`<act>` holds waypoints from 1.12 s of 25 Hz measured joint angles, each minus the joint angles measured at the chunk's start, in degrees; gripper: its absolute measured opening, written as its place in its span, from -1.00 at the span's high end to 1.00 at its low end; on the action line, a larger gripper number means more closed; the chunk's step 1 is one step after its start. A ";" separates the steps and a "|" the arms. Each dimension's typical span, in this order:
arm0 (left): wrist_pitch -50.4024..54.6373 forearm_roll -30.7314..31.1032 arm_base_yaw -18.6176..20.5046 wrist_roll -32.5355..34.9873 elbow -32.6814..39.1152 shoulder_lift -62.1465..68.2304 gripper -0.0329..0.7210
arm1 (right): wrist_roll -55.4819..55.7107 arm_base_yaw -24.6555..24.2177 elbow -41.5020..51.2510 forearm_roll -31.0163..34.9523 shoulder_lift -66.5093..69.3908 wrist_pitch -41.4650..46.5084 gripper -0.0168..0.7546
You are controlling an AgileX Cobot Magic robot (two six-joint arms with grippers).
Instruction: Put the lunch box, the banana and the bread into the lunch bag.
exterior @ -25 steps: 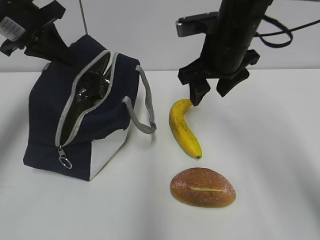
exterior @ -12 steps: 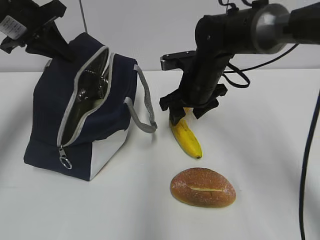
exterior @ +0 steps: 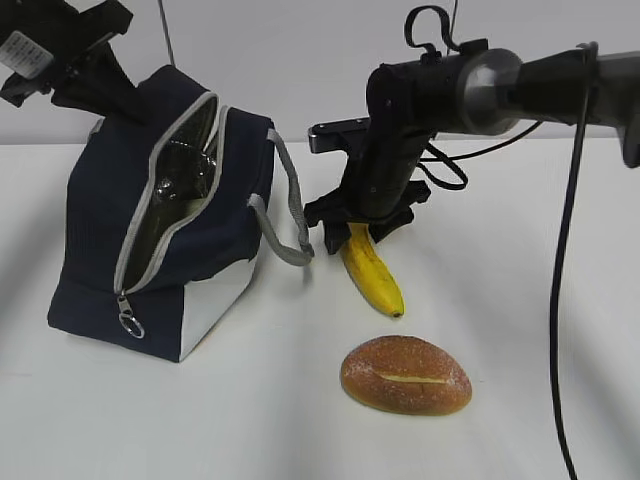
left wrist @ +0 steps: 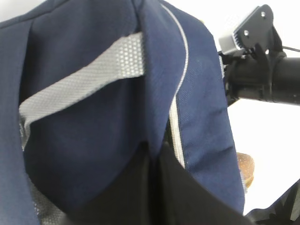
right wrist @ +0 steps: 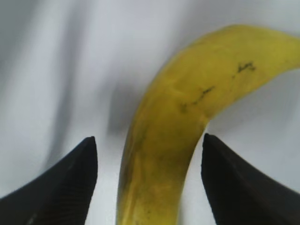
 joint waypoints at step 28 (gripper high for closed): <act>-0.56 0.00 0.00 0.00 0.00 0.00 0.92 | -0.85 -0.61 -17.83 -7.85 -1.47 20.95 0.19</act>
